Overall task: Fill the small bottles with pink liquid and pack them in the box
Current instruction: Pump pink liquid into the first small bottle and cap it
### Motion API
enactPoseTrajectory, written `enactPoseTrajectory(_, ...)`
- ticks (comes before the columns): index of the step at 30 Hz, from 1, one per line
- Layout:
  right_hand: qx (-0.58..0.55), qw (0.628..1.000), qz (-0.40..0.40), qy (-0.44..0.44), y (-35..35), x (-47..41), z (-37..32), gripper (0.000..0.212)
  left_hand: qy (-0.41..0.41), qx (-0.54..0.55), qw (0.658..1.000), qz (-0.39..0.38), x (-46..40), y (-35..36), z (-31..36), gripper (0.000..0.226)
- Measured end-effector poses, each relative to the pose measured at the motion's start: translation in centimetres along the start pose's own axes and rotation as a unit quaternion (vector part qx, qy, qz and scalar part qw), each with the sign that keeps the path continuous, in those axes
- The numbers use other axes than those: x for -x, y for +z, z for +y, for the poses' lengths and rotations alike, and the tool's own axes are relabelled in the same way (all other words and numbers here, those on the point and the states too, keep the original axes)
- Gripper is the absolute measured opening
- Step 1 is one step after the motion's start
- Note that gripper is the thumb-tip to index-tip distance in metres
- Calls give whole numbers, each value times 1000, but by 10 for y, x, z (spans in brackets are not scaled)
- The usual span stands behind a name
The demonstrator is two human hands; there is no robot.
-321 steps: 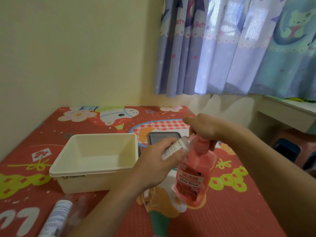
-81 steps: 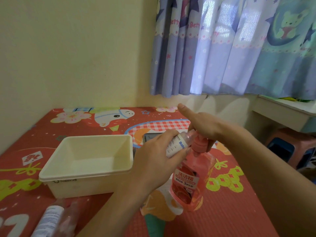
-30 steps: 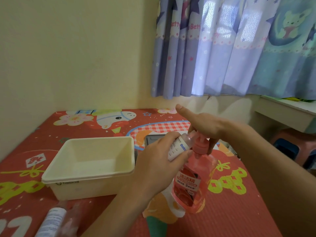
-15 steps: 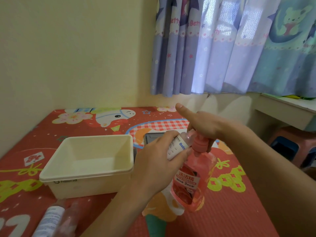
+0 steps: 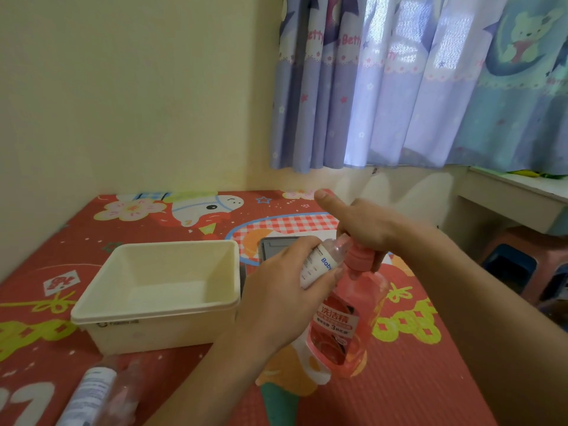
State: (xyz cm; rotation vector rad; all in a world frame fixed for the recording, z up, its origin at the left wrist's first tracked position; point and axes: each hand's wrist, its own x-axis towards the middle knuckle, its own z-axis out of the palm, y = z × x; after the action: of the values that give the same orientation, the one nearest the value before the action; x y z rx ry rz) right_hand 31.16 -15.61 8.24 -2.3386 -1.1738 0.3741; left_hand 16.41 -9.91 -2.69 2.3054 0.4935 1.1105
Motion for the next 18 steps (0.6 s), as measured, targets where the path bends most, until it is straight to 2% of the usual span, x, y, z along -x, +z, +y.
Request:
enactPoseTrajectory(3, 1, 1000, 7, -4, 0, 0, 3, 85, -1, 11, 1000, -8, 0, 0, -1, 31)
enactPoseTrajectory(8, -57, 995, -79, 36, -13, 2, -1, 82, 6, 35, 999, -4, -1, 1, 2, 32)
enactPoseTrajectory(11, -36, 998, -40, 13, -7, 0, -1, 74, 7, 13, 1000, 15, -1, 1, 0, 31)
enactPoseTrajectory(14, 14, 999, 10, -29, 3, -3, 4, 70, 0, -7, 1000, 0, 1, 2, -2, 32)
enactPoseTrajectory(16, 9, 1000, 7, -26, 2, -4, 6, 81, -2, -6, 1000, -7, 1, 2, -3, 33)
enactPoseTrajectory(18, -21, 999, -31, 4, -4, -3, 4, 86, -1, 11, 1000, -8, 0, 2, -2, 33)
